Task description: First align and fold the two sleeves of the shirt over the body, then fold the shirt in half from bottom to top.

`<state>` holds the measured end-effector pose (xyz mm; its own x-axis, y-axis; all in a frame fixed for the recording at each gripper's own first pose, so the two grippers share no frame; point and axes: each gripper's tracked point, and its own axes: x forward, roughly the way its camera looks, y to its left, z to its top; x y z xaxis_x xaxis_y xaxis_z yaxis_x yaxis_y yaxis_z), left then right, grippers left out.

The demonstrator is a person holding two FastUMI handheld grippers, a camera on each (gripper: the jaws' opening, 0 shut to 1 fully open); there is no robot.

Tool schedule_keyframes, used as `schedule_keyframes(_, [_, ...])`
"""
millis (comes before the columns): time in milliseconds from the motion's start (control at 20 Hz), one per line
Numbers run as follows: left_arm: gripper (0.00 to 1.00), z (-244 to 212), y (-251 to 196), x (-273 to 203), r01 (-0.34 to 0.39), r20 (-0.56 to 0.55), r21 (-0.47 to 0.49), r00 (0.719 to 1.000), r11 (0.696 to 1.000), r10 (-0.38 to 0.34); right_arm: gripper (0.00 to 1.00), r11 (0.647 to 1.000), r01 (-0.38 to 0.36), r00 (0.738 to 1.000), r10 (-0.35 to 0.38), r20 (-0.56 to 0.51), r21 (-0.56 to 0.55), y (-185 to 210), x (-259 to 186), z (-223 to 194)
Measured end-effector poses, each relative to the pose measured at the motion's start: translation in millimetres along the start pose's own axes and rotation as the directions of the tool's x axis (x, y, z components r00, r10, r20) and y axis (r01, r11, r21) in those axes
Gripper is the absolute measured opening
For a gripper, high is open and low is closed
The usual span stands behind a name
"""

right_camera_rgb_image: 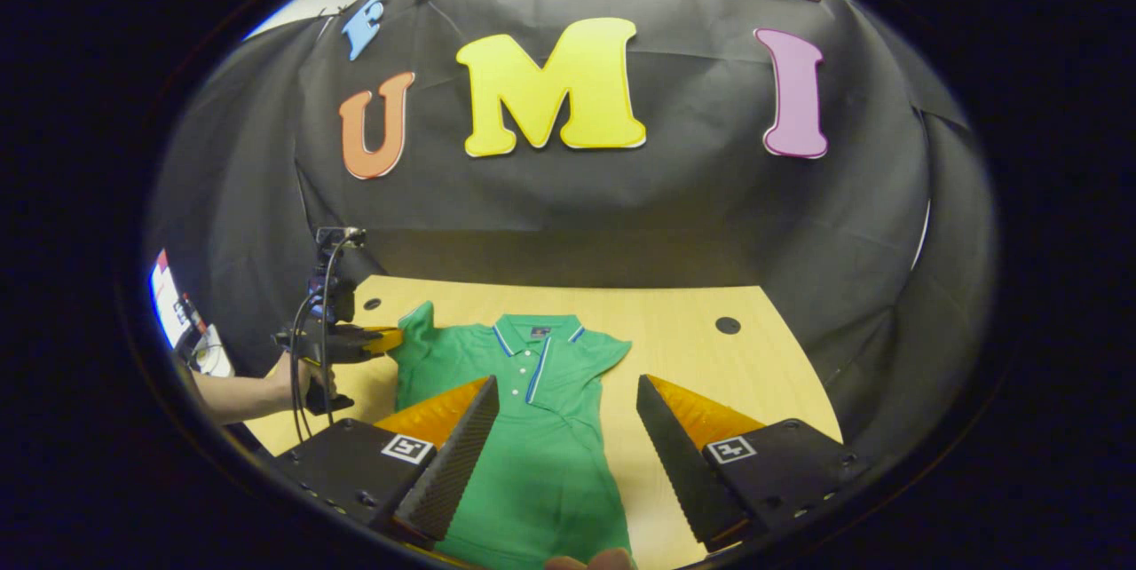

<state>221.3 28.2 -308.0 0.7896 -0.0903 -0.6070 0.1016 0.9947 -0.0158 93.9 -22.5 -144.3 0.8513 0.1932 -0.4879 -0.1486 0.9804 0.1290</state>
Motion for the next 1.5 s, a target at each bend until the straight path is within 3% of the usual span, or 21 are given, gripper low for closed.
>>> schedule_keyframes(300, [0.08, 13.0, -75.7, 3.8, 0.026, -0.012, 0.015, 1.000, 1.000, -0.026, 0.96, 0.998, 0.046, 0.999, -0.047, 0.028, 0.046, -21.0, -28.3, -5.6])
schedule_keyframes(450, [0.10, 11.5, -119.7, 9.0, 0.082, -0.010, -0.018, 0.997, 0.997, -0.082, 0.96, 0.994, 0.086, 0.996, -0.088, 0.025, 0.065, -37.2, -42.3, -13.1])
schedule_keyframes(550, [0.21, 16.7, -136.2, 5.5, 0.116, 0.017, -0.034, 0.993, 0.993, -0.116, 0.96, 0.991, 0.108, 0.993, -0.111, 0.032, 0.074, -45.2, -51.0, -13.7])
schedule_keyframes(650, [0.39, 23.8, -136.8, -7.4, 0.106, 0.049, -0.018, 0.993, 0.994, -0.105, 0.95, 0.990, 0.120, 0.992, -0.123, 0.041, 0.079, -48.7, -56.1, -14.1])
schedule_keyframes(750, [0.80, 31.2, -131.9, -16.2, 0.070, 0.082, -0.012, 0.994, 0.997, -0.069, 0.92, 0.990, 0.118, 0.992, -0.122, 0.043, 0.082, -47.4, -57.8, -15.6])
schedule_keyframes(800, [1.00, 34.0, -126.9, -23.5, 0.056, 0.097, -0.013, 0.994, 0.998, -0.054, 0.96, 0.990, 0.114, 0.992, -0.118, 0.047, 0.082, -45.0, -58.8, -14.6])
schedule_keyframes(1500, [1.00, 61.2, -65.5, -203.4, -0.039, 0.318, -0.067, 0.946, 0.997, 0.059, 0.96, 1.000, 0.027, 0.993, -0.026, 0.117, -0.005, 12.5, -81.8, -21.1])
